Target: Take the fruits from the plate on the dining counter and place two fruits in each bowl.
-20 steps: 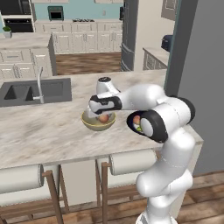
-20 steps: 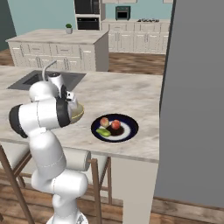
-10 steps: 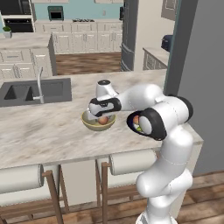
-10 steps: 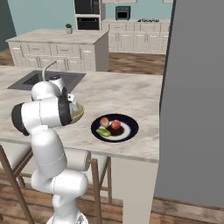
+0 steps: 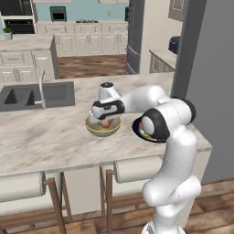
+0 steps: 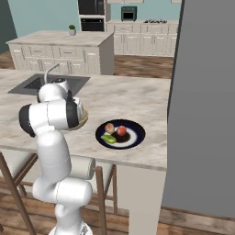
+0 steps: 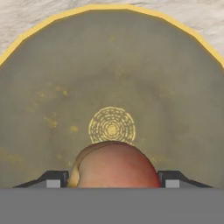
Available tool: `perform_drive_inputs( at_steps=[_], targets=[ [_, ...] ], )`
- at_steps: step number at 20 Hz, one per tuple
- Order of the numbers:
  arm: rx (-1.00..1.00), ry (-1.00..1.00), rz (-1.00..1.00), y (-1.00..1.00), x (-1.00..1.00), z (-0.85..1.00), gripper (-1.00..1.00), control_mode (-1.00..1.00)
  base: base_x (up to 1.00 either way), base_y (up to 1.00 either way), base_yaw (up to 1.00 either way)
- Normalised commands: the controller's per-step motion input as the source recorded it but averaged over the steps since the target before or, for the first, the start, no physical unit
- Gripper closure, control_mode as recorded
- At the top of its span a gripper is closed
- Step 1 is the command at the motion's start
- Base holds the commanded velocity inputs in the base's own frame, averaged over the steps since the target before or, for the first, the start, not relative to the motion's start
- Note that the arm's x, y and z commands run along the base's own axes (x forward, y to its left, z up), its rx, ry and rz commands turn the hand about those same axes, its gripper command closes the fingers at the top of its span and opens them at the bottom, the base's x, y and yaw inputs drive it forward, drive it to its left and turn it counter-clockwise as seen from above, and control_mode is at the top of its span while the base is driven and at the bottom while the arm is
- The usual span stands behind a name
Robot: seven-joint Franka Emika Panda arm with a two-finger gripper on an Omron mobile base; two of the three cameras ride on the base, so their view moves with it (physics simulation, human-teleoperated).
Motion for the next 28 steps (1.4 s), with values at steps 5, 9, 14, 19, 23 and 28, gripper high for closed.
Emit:
perform_drive_inputs(
  at_steps=[5,9,14,19,23,28],
  targets=[
    [0.0,0.0,0.0,0.01,0.0,0.0,-1.0,-1.0,0.0,0.0,0.0],
    [0.0,0.0,0.0,0.0,0.0,0.0,-1.0,-1.0,0.0,0.0,0.0],
    [0.0,0.0,0.0,0.0,0.0,0.0,-1.0,-1.0,0.0,0.0,0.0],
    [0.0,0.0,0.0,0.0,0.0,0.2,-1.0,-1.0,0.0,0.0,0.0],
    [0.06,0.0,-0.04,-0.34,-0.38,0.43,-1.0,-1.0,0.0,0.0,0.0],
    [0.15,-0.01,-0.02,-0.69,-0.97,0.27,-1.0,-1.0,0.0,0.0,0.0]
  ],
)
